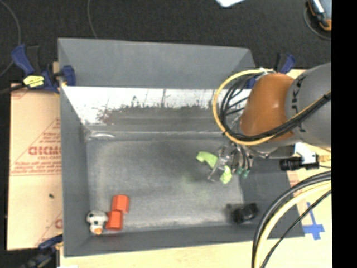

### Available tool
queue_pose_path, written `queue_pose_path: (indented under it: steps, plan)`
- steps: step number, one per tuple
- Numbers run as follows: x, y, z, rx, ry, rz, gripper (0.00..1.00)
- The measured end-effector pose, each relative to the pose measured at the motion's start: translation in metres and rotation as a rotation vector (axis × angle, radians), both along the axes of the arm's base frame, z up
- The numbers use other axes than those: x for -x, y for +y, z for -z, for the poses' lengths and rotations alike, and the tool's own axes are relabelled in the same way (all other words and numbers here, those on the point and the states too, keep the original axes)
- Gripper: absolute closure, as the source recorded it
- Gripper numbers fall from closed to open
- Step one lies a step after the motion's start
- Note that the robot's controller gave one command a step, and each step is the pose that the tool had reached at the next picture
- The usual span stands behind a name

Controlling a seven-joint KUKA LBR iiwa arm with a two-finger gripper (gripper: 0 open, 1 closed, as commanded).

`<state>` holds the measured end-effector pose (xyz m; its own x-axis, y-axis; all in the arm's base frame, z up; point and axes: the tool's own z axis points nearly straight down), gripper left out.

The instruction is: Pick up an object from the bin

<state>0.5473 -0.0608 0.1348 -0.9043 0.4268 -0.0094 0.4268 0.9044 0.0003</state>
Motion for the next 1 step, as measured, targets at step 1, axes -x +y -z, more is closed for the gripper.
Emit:
queue_pose_path:
  steps: [1]
  plan:
    - [0.0003,-0.0002,-0.0036,0.0,0.001,-0.001,1.0]
